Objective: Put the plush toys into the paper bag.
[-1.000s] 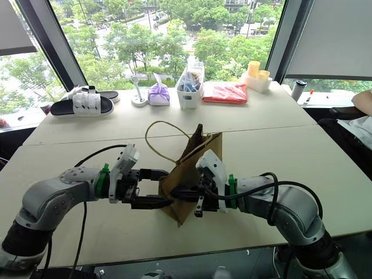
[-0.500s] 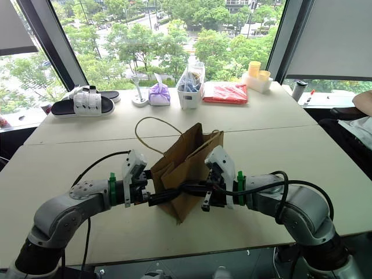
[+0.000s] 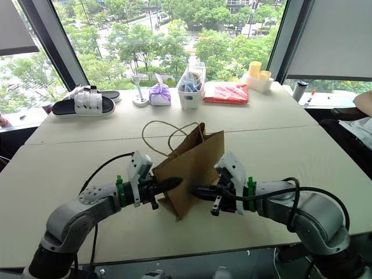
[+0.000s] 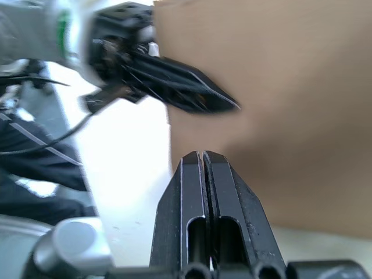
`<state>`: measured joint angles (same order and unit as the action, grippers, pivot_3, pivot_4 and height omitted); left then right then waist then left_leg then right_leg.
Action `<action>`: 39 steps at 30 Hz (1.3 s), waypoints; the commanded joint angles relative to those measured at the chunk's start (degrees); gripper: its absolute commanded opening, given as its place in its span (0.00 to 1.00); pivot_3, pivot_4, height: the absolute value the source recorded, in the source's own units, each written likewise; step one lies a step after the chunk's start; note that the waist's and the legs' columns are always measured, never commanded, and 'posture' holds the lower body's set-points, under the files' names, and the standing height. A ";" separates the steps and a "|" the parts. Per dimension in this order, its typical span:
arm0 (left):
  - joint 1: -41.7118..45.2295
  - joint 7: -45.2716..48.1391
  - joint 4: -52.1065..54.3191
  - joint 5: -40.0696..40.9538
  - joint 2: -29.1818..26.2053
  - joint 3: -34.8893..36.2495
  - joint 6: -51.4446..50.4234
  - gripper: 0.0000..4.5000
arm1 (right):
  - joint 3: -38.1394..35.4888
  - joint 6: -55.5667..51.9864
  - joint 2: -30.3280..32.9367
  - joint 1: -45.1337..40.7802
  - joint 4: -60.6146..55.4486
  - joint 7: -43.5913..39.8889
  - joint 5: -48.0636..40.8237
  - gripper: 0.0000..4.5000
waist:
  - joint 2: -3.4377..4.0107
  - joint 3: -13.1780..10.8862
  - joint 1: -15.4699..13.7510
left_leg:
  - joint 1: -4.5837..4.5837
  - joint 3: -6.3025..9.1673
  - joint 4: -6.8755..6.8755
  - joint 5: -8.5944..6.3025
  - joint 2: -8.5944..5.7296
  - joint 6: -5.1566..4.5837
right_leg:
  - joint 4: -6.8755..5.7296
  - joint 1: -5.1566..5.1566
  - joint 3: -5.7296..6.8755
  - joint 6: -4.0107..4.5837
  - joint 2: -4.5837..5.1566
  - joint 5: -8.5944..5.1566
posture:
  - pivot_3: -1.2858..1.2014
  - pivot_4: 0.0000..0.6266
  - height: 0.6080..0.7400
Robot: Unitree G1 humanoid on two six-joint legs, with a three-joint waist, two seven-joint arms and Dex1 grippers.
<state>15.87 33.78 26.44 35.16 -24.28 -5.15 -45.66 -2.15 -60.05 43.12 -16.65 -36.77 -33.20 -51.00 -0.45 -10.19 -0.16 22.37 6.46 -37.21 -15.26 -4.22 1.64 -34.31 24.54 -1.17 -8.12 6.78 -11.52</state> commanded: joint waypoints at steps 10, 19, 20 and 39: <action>17.63 26.82 -23.27 -1.98 -6.95 0.51 15.72 0.01 | -14.91 -0.66 5.87 6.02 -4.49 3.48 -3.83 0.00 | -0.01 0.00 -0.63 | 0.02 -0.05 -0.08 0.00 -0.02 -0.01 | 0.11 -0.11 0.07 0.17 -0.01 -0.08 | 0.52 0.24 1.00; 51.97 58.72 -81.54 -11.98 -2.04 -11.42 36.05 0.01 | -18.27 -0.60 6.66 9.44 -7.92 6.65 -5.16 0.00 | -0.08 -0.04 -0.53 | 0.10 -0.06 -0.16 -0.13 -0.09 -0.25 | 0.19 -0.13 0.14 -0.02 0.02 0.01 | 0.52 0.24 1.00; 53.75 58.72 -85.63 -13.50 -0.74 -12.26 39.31 0.01 | -18.67 -0.65 6.67 10.03 -8.52 7.15 -5.41 0.00 | -0.08 -0.04 -0.51 | 0.09 -0.07 -0.17 -0.18 -0.09 -0.35 | 0.18 -0.14 0.13 -0.03 0.04 0.01 | 0.52 0.24 1.00; 61.28 56.92 -102.51 -32.11 5.34 -6.02 54.48 0.63 | -20.78 1.48 4.80 17.40 -14.13 16.08 -9.13 0.00 | -0.31 -0.17 -0.55 | 0.10 -0.08 -0.32 -0.33 -0.05 -0.61 | 0.05 -0.10 0.16 -0.10 0.03 -0.01 | 0.52 0.24 1.00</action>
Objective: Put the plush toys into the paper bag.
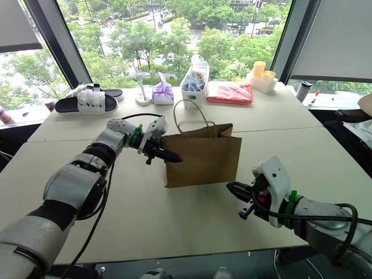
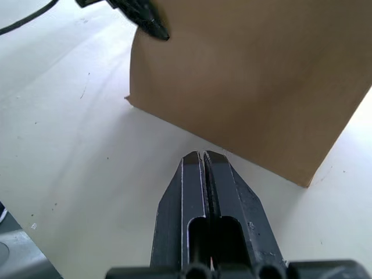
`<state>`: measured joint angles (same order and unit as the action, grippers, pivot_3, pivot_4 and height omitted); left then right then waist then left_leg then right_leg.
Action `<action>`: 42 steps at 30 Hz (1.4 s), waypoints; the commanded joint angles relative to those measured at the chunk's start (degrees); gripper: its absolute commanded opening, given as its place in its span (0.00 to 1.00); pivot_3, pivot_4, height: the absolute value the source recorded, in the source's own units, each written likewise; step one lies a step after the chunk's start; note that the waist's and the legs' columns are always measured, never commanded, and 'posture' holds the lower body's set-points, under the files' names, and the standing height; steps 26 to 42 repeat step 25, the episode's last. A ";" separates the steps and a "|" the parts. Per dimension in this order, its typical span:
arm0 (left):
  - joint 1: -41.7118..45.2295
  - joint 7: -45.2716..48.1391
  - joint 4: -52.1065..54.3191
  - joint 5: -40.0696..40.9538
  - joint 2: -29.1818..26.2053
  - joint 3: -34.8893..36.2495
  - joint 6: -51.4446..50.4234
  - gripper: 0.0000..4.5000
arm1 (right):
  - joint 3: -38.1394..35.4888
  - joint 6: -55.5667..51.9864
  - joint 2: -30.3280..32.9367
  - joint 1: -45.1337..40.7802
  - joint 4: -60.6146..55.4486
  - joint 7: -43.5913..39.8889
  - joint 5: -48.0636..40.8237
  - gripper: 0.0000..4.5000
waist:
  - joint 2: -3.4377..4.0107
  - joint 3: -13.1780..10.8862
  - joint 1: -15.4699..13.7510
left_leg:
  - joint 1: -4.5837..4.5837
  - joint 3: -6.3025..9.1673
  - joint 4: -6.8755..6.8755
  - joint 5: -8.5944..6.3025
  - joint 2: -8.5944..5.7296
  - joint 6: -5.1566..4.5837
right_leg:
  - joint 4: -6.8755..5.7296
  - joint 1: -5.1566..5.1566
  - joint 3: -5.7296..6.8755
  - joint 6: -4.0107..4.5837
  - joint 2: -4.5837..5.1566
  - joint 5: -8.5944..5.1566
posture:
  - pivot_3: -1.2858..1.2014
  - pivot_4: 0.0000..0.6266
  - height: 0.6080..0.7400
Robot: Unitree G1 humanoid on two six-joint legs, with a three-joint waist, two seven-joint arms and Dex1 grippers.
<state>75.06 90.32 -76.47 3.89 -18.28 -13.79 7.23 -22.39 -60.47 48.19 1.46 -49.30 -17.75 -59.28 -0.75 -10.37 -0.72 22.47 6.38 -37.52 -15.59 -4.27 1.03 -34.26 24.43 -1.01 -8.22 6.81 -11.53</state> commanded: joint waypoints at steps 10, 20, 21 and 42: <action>-2.93 2.08 3.94 -0.84 -9.95 7.04 1.43 0.99 | 4.80 4.02 0.86 -5.68 2.74 -1.53 1.57 0.00 | 0.01 0.00 0.49 | -0.04 -0.01 0.00 0.00 0.02 0.00 | -0.06 0.02 0.00 0.00 -0.02 0.00 | 0.52 0.24 1.00; -26.87 -0.88 45.74 15.21 -23.14 14.11 -24.74 0.99 | 1.93 6.22 6.61 -7.66 10.20 -11.14 4.98 0.00 | -0.02 -0.01 1.36 | 0.01 0.10 -0.01 0.00 0.09 0.01 | -0.09 0.04 -0.04 -0.01 -0.01 0.00 | 0.52 0.24 1.00; -31.11 -3.59 53.91 17.70 -23.84 15.90 -29.62 0.99 | 1.28 5.86 7.13 -7.98 10.45 -11.78 4.27 0.00 | 0.00 0.00 1.42 | 0.00 0.12 0.00 0.00 0.14 0.01 | -0.08 0.04 -0.06 0.00 -0.01 0.00 | 0.52 0.24 1.00; -41.85 -14.57 75.37 24.40 -23.17 20.75 -41.65 0.99 | 1.56 6.35 8.97 -9.33 12.50 -14.81 5.16 0.00 | 0.01 0.00 1.43 | -0.09 0.20 0.10 0.00 0.25 0.02 | -0.09 0.08 -0.17 0.00 0.01 -0.01 | 0.52 0.24 1.00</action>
